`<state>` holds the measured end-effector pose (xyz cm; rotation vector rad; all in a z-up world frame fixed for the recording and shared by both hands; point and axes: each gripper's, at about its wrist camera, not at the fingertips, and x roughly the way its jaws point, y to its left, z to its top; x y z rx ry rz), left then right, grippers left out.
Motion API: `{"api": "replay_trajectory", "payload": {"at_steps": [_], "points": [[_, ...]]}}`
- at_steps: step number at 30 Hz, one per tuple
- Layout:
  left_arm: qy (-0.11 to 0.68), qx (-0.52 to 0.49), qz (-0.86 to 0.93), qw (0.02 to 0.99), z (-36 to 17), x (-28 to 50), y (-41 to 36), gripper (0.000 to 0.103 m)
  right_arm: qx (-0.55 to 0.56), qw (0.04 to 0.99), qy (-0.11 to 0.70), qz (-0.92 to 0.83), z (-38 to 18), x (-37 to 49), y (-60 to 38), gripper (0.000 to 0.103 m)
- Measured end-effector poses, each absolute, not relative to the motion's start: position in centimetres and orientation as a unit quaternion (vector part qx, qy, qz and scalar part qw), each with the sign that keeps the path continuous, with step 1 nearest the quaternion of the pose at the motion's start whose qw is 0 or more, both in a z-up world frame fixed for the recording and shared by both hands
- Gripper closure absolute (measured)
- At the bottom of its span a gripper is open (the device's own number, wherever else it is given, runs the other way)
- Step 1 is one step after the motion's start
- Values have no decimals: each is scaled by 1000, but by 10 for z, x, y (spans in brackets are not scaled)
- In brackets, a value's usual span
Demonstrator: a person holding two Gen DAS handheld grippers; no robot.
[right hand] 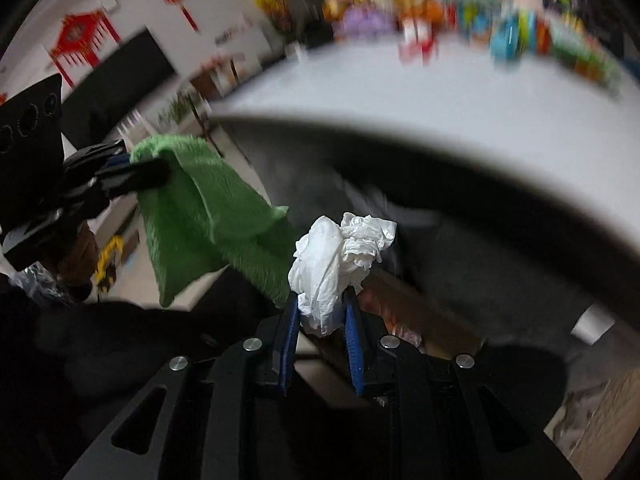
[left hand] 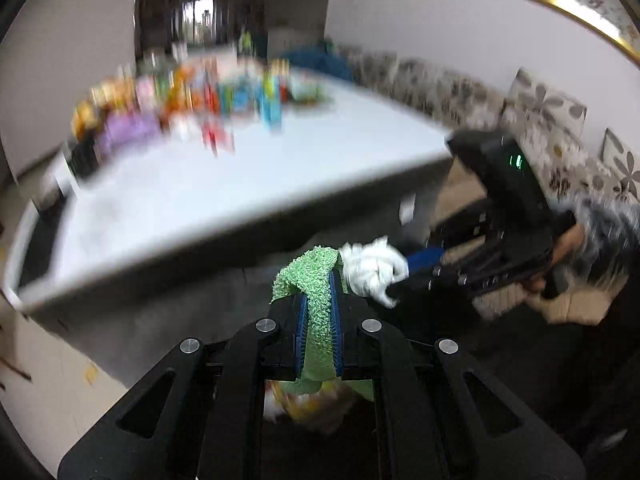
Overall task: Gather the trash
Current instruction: 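Drop the tissue and green towel into the cardboard box, then grasp blue keychain strap with right tool while left tool grasps red figure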
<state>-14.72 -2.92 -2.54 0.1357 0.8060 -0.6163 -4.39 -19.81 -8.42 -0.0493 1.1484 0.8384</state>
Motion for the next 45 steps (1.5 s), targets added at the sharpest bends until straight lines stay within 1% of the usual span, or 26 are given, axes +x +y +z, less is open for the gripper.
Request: {"api": "replay_trajectory", "payload": {"at_steps": [1,2,3,4,5,7,9,11,13,15,16,17,19,22,24,25,27,29,31,33,38,40,41,43,44,45], "points": [[407,70,-295,862,-42,-141,-29,85,-29,745,550,376,-105,-38,-194,68],[427,78,-289,853,-63,-135,-29,63,-37,741,562,365,-119,-35,-191,51],[447,93,-272,847,-88,-130,-31,35,-46,740,570,354,-130,-30,-189,46],[453,103,-259,847,-104,-124,-29,27,-53,737,577,348,-140,-27,-188,47],[458,110,-245,847,-119,-120,-26,26,-57,731,588,341,-149,-24,-188,50],[490,103,-232,834,-144,-105,-20,26,-48,728,594,337,-149,-23,-194,51],[498,90,-227,832,-146,-101,-15,26,-31,739,579,342,-128,-27,-205,51],[487,84,-231,838,-130,-102,-13,26,-17,755,550,355,-93,-30,-215,51],[473,77,-239,845,-111,-104,-11,26,4,786,494,372,-43,-22,-225,51],[446,66,-249,857,-79,-102,-10,20,14,816,451,362,-6,-14,-234,45],[431,64,-252,864,-65,-99,-10,17,15,830,434,350,8,-2,-238,37],[407,61,-252,876,-45,-95,-11,13,14,848,417,328,20,16,-241,35],[378,58,-247,891,-21,-85,-14,12,4,869,404,285,28,57,-240,35],[345,37,-213,913,8,-58,-19,12,20,880,426,208,18,140,-234,36],[344,15,-191,919,15,-34,-25,12,53,873,447,187,8,189,-232,42],[346,3,-183,920,18,-25,-24,12,57,871,455,177,3,207,-227,47],[351,-21,-169,921,19,-2,-24,12,47,863,475,165,-14,234,-213,52],[360,-24,-155,920,12,20,-28,12,-1,872,467,149,-22,238,-202,80],[378,-16,-136,916,7,45,-33,12,-11,869,467,163,-22,223,-207,87],[393,-9,-127,911,3,63,-37,12,-1,865,468,180,-22,203,-217,87],[449,-13,-119,886,-17,121,-59,12,78,844,478,230,-26,145,-263,87],[459,22,-92,883,-25,143,-76,12,92,844,476,229,-25,133,-274,87],[458,39,-84,884,-25,147,-82,14,96,844,474,230,-25,127,-279,87],[438,45,-89,893,-21,148,-91,50,109,845,471,228,-26,124,-286,87],[435,46,-98,894,-18,147,-93,71,115,844,471,229,-24,120,-288,87],[439,38,-104,892,-17,144,-93,71,125,842,471,231,-22,119,-291,87]]}}
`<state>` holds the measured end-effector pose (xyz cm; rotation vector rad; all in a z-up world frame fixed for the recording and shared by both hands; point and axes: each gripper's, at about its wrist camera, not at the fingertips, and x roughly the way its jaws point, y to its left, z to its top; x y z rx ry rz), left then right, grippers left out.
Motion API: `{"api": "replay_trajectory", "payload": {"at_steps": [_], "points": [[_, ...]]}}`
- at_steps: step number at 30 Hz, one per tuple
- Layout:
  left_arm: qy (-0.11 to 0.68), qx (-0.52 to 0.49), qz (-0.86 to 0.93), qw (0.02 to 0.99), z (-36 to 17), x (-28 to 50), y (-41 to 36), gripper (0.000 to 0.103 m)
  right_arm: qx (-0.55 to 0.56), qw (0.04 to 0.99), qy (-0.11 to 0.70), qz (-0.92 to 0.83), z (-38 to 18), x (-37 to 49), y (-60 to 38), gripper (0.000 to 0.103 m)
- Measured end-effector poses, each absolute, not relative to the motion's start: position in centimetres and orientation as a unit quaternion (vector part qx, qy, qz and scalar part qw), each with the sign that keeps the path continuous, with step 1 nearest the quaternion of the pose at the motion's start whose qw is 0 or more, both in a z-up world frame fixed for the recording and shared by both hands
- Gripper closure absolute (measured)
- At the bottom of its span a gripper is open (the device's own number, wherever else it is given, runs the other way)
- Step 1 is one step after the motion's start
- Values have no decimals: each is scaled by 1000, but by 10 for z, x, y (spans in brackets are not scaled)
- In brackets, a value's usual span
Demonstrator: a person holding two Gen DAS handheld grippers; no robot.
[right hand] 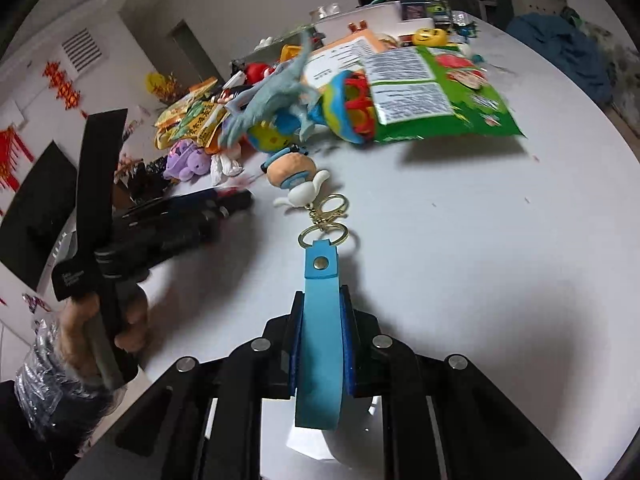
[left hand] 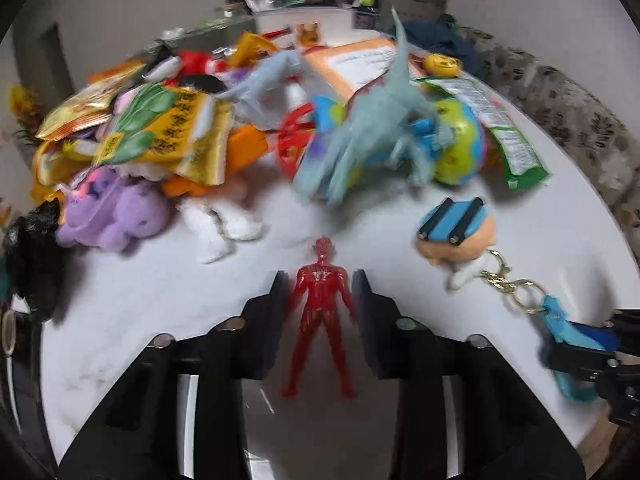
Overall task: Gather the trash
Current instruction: 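Grasp blue keychain strap with right tool while left tool grasps red figure, then drop the blue keychain and red figure into the cardboard box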
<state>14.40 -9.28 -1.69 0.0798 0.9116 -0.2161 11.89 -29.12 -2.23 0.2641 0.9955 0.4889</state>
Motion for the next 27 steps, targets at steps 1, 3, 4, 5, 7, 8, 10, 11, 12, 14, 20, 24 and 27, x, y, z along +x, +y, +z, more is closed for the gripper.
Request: {"api": "replay_trajectory", "payload": {"at_steps": [1,3,4,5,7,8,10,11,12,14,20,24,27], "points": [[435,24,-112,893,-14,137,-89,71,141,838,469,242,-22,116,-294,87],[405,17,-132,904,-2,117,-84,80,160,833,459,263,-13,116,-293,87],[380,31,-137,914,11,101,-82,80,169,832,454,269,-8,117,-292,87],[358,40,-146,921,24,85,-80,80,187,827,446,286,-1,117,-294,87],[325,44,-156,932,48,63,-72,80,217,821,429,308,15,119,-294,87],[318,45,-155,934,55,59,-70,80,224,820,423,314,22,119,-295,87],[311,30,-160,936,71,46,-56,80,237,824,401,322,41,120,-295,87],[307,20,-165,937,76,41,-49,80,237,828,390,327,52,121,-292,87],[303,9,-173,937,83,30,-41,80,235,831,382,329,61,119,-290,87],[299,5,-178,938,86,19,-34,80,239,828,370,348,78,113,-285,87],[286,20,-203,936,81,-41,-23,80,239,817,351,391,102,73,-279,87],[284,45,-222,932,62,-85,-19,80,228,809,348,414,108,37,-279,87],[306,68,-235,920,34,-106,-21,80,224,802,357,424,103,16,-280,87]]}}
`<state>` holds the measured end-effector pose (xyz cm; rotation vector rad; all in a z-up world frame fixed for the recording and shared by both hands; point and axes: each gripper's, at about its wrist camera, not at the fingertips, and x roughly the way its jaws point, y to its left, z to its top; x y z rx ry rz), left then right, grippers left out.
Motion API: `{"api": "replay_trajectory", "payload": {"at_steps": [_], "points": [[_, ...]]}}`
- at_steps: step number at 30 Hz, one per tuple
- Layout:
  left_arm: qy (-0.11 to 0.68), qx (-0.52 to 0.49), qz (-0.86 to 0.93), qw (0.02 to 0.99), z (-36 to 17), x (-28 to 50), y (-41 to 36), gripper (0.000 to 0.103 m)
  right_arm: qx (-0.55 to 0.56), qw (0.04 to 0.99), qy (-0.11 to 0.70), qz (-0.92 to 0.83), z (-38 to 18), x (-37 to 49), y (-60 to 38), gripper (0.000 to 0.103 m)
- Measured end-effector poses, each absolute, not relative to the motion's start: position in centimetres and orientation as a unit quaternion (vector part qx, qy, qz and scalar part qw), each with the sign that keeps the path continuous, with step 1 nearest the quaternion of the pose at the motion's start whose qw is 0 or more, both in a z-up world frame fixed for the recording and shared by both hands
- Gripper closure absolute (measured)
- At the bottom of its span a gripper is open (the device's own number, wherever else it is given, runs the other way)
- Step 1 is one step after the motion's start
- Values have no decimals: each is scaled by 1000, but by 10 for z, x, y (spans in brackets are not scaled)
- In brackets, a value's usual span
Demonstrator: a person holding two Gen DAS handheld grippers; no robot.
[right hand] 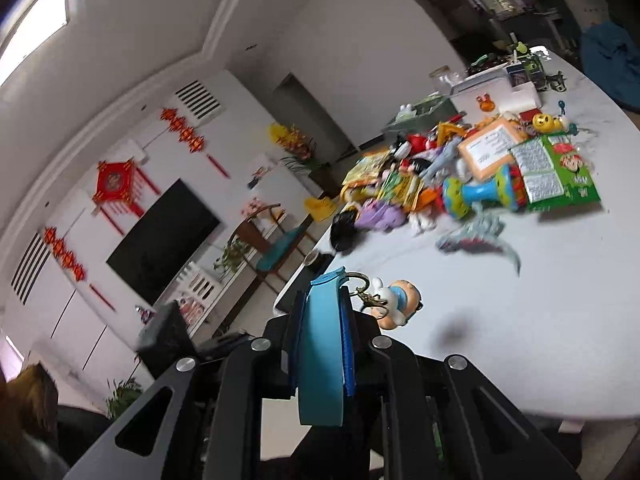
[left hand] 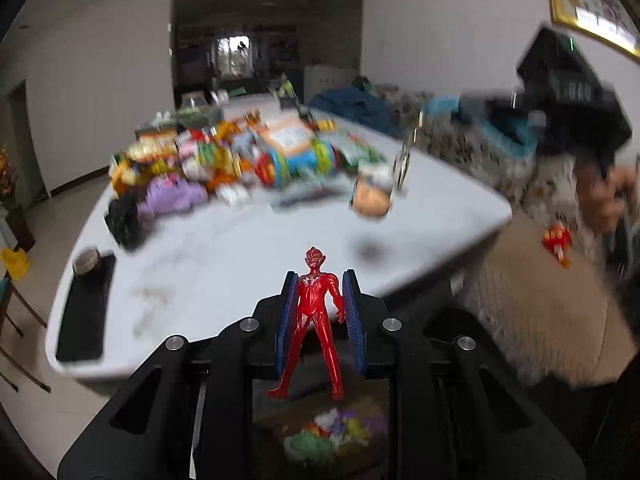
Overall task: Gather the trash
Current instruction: 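Drop the blue keychain and red figure into the cardboard box, then grasp grey dinosaur toy with right tool while left tool grasps blue-yellow rattle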
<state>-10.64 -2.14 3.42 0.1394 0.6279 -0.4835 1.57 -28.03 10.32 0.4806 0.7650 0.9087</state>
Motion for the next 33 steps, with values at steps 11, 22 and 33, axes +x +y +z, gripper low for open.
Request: {"api": "replay_trajectory", "payload": {"at_steps": [11,22,33], "points": [[463,90,-246,847,-98,-112,-26,38,133,757,513,382,-27,-21,-250,79],[507,133,-207,826,-139,-108,-15,9,-10,795,490,359,-40,-10,-231,39],[446,56,-236,861,-66,-99,-8,9,-123,863,400,283,6,173,-214,28]]}}
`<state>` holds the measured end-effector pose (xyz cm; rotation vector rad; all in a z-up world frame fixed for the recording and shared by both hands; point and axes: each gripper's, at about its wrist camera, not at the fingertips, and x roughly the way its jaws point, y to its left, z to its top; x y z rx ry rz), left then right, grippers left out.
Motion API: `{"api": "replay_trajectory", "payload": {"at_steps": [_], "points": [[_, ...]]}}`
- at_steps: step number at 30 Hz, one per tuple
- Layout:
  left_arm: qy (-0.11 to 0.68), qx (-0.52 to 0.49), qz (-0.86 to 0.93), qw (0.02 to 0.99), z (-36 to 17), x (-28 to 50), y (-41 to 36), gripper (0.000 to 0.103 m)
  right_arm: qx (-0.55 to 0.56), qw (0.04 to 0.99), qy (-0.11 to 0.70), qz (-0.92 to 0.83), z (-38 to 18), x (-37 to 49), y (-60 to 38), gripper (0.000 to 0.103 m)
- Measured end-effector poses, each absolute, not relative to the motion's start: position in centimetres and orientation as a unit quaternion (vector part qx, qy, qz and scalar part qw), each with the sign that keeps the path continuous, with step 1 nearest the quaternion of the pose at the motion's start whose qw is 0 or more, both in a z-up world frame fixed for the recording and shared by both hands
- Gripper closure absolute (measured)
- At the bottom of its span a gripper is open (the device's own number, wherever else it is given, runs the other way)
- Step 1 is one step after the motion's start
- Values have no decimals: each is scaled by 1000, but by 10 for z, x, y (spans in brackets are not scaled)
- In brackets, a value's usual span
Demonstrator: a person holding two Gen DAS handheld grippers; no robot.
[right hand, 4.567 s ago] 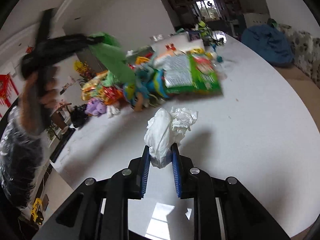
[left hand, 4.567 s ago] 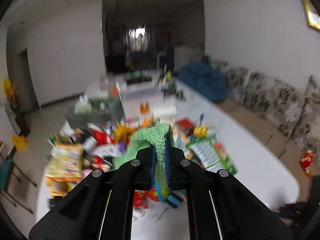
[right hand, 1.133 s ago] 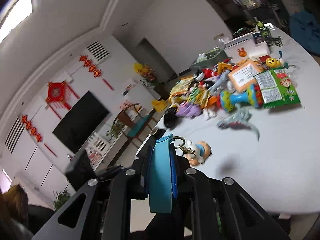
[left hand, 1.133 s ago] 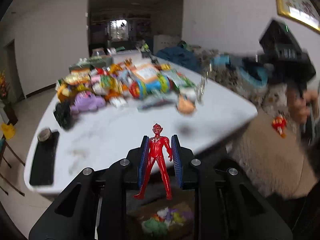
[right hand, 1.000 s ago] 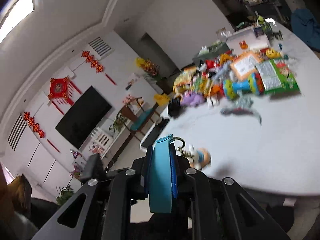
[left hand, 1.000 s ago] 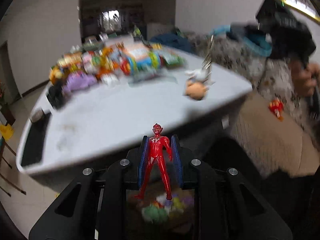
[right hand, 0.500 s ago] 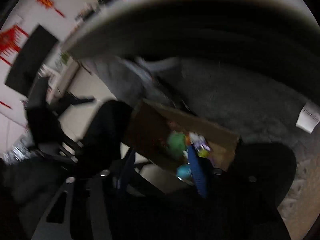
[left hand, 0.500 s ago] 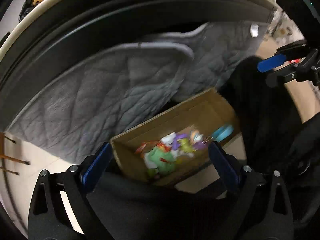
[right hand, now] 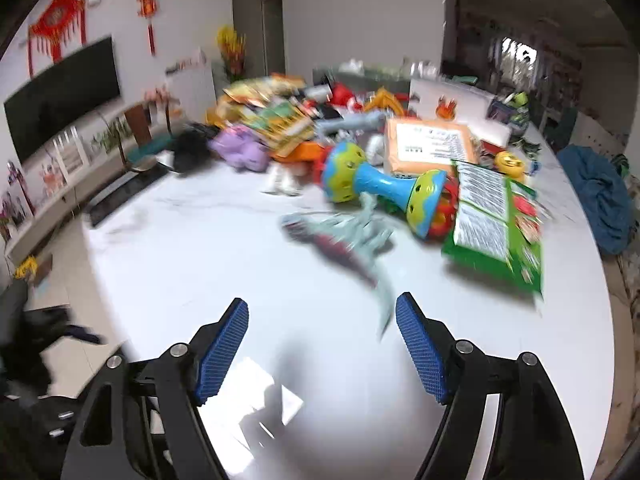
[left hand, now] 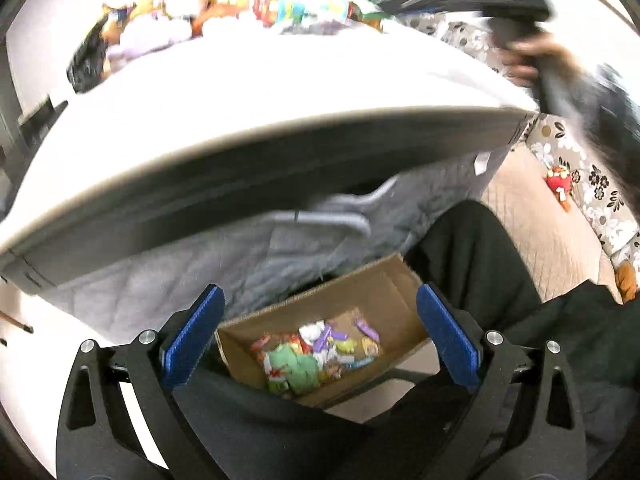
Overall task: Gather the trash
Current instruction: 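Grasp grey dinosaur toy with right tool while left tool grasps blue-yellow rattle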
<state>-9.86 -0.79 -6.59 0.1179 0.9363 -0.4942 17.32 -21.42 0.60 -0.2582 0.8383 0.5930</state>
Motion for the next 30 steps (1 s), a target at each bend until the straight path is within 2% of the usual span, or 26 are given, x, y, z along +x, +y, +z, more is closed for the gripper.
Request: {"api": "replay_trajectory", "payload": {"at_steps": [2,3,4,5,7,12,16,22,29,30], "points": [[437,51,-235,867,-55,-99,-8,9,-140,848,426,283,-7,203,-206,29],[431,44,-234,870,-47,-97,-8,9,-146,842,436,282,-15,214,-201,32],[426,38,-235,873,-42,-94,-8,9,-133,833,449,295,-21,225,-197,47],[421,33,-237,875,-36,-91,-9,9,-113,833,450,301,-21,227,-197,72],[406,25,-240,881,-20,-77,-13,9,-109,835,453,292,-18,223,-194,84],[343,69,-253,902,26,-14,-40,9,-6,851,438,290,-2,177,-235,86],[303,148,-256,906,43,52,-85,9,39,867,421,264,7,126,-282,86],[265,287,-200,898,31,135,-164,9,108,883,408,207,13,71,-353,86],[272,428,-137,851,-6,197,-192,9,145,889,398,174,9,49,-396,86],[271,441,-128,846,-10,204,-194,11,147,889,396,176,8,50,-397,86]]}}
